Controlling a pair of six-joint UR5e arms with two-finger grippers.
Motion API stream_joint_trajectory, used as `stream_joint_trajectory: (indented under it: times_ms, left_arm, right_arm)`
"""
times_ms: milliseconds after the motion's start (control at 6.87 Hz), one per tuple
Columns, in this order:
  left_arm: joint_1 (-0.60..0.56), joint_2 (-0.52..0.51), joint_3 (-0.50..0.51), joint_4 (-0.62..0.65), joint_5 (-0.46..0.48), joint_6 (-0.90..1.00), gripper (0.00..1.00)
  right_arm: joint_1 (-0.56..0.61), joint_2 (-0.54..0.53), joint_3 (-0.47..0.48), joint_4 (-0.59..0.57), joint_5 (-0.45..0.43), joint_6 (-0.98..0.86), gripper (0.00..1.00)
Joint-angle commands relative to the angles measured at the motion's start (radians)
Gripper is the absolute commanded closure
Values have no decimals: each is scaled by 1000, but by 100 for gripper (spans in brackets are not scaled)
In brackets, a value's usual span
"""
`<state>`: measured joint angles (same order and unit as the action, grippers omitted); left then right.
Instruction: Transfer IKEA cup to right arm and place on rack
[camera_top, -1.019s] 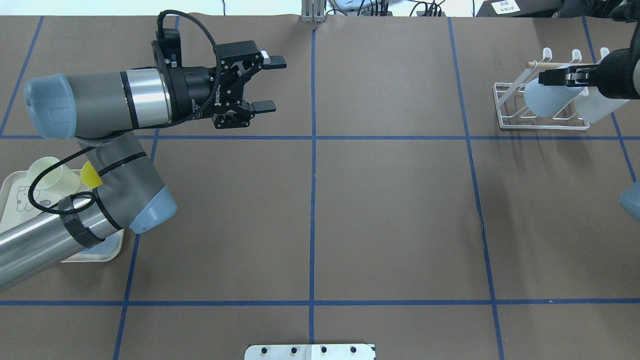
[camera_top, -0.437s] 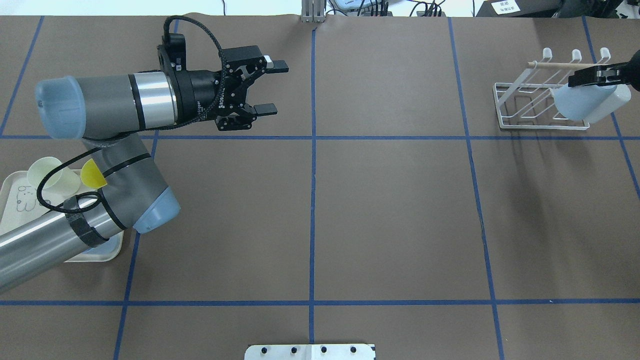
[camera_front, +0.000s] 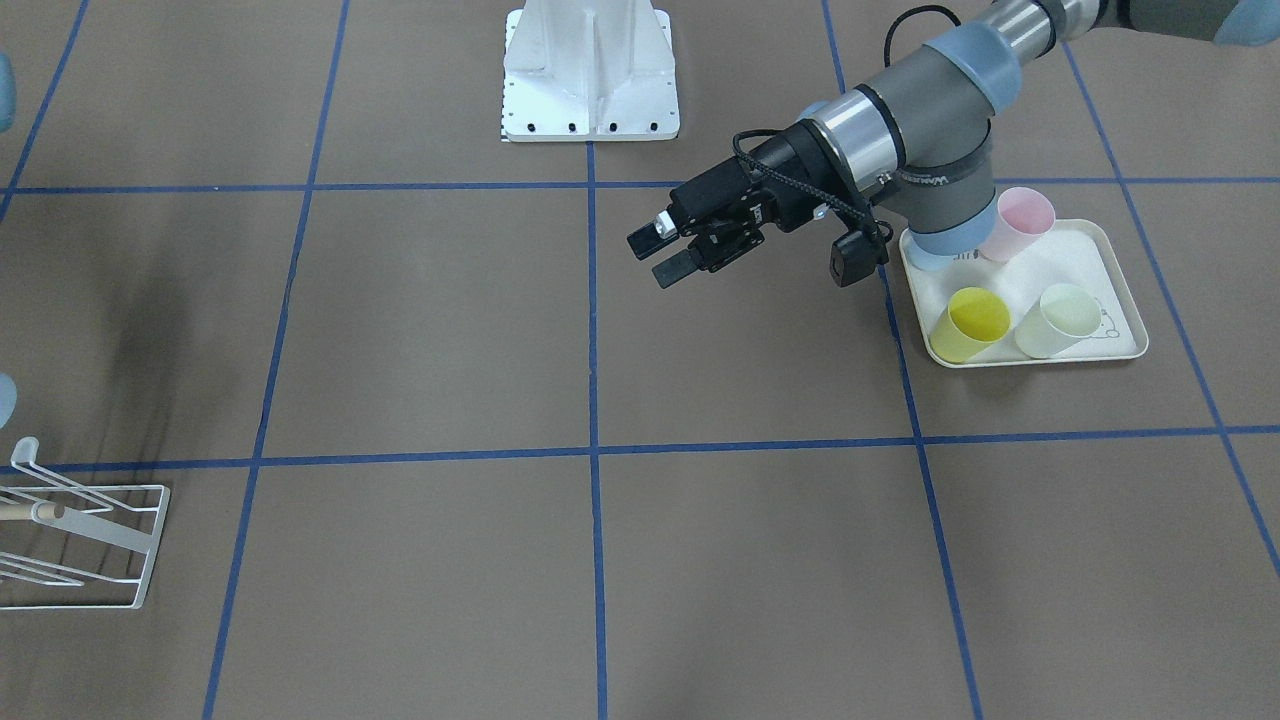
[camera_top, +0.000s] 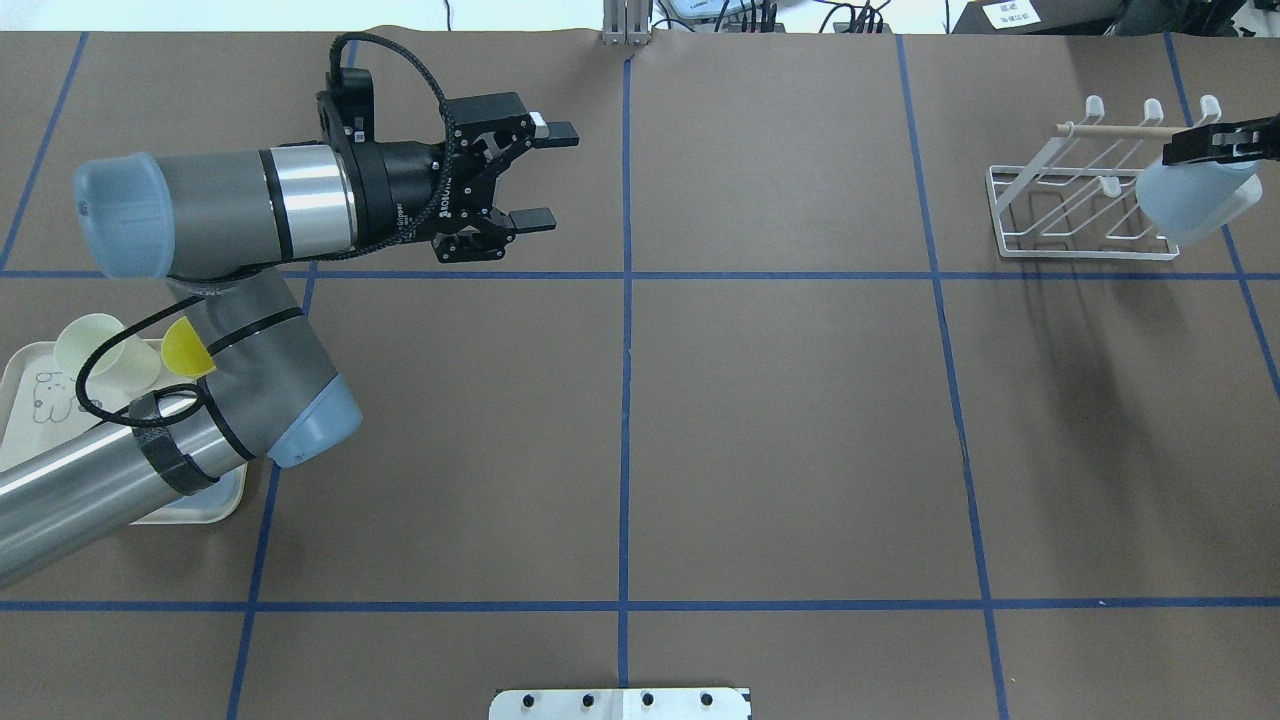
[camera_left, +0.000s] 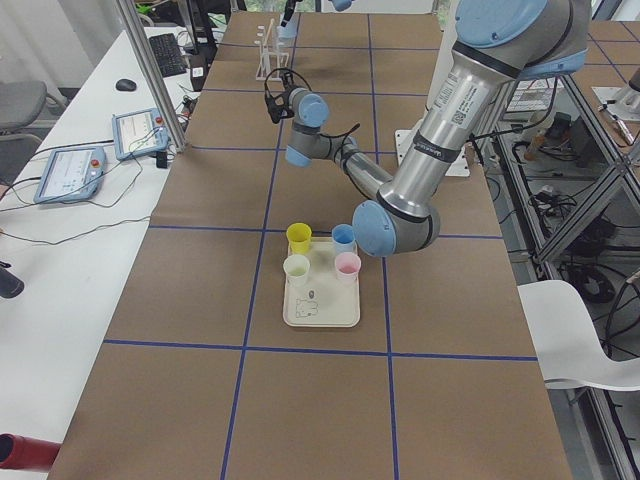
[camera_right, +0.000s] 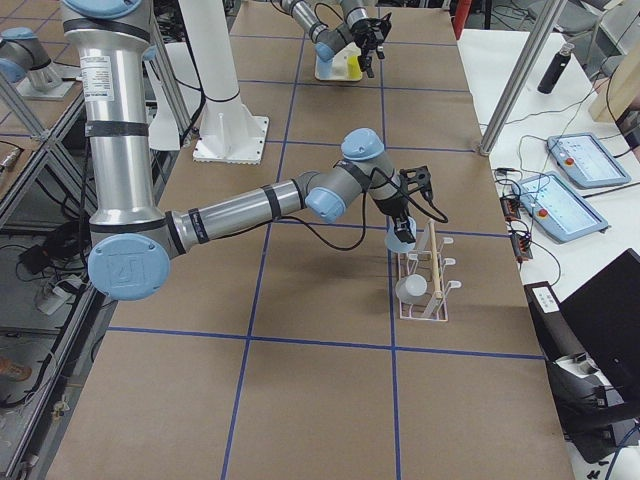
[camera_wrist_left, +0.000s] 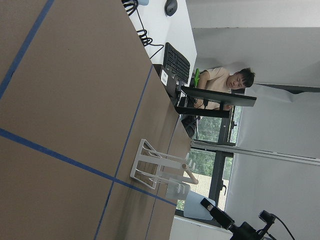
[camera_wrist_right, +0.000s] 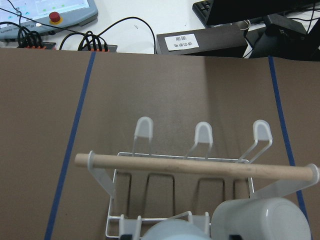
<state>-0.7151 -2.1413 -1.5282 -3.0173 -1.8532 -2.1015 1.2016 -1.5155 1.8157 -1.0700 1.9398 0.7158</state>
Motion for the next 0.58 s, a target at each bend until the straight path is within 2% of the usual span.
stream_joint_trajectory:
  times_ms: [0,437]
  left_arm:
    - [0,0,0,0,0,0,0]
    - [2,-3,0,0,0,0,0]
  right_arm:
    - [1,38,-60,1,-13,-1,89]
    - [1,58,-107,1,-24,7,89]
